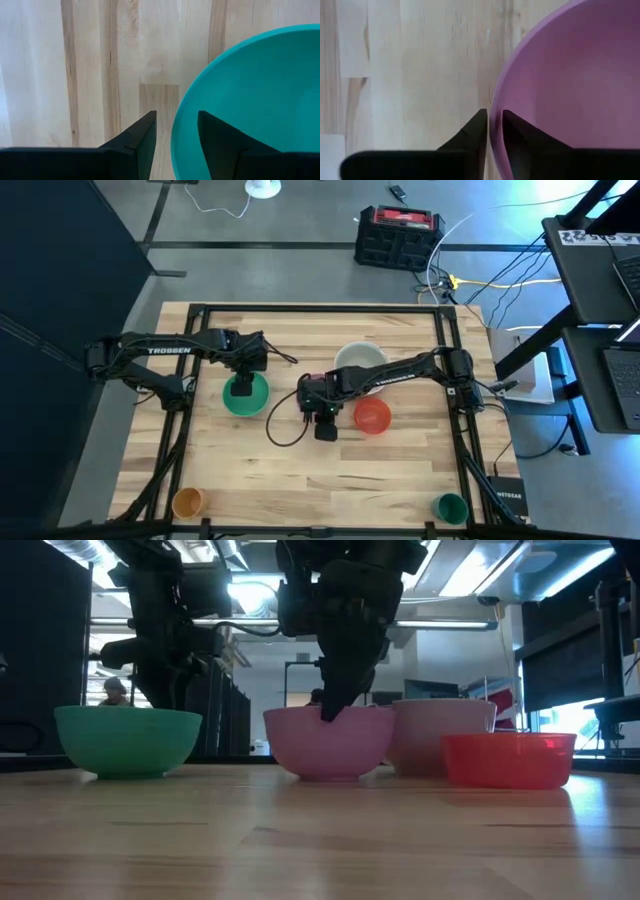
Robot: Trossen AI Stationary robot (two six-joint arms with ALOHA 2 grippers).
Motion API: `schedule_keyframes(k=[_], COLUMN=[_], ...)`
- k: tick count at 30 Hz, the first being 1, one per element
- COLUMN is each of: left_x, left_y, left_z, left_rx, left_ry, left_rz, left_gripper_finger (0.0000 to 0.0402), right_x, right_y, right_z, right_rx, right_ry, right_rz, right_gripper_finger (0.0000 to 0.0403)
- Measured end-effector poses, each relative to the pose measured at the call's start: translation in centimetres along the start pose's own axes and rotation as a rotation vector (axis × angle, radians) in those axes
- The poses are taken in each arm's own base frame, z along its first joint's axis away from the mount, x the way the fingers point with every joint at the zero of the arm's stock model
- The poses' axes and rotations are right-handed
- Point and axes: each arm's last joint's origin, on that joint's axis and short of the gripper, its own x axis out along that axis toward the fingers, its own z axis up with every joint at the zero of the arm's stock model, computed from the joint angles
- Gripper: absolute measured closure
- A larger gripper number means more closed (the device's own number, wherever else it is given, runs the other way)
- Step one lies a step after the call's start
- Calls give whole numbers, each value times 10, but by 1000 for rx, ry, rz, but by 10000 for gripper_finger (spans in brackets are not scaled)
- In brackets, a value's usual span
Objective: Nest bowls inside each other
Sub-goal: Stack the pink bowl on top of the white bowl
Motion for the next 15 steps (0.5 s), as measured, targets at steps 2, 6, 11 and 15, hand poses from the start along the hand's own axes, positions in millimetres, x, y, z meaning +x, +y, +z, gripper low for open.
schedule_keyframes(k=[2,6,11,15], left_x=[0,0,0,0], left_y=[0,0,0,0], left_z=[0,0,0,0], left_rx=[3,8,14,20], left_ry=[0,0,0,0], left_rz=[0,0,0,0], left_gripper_finger=[275,275,275,275], right_x=[0,-1,-2,-3], right_y=[0,1,1,2], right_z=[0,1,2,2], right_rx=[2,7,13,18], right_ry=[-1,-3,-6,-8], right_rz=[4,12,22,30], right_gripper_finger=[366,376,388,398])
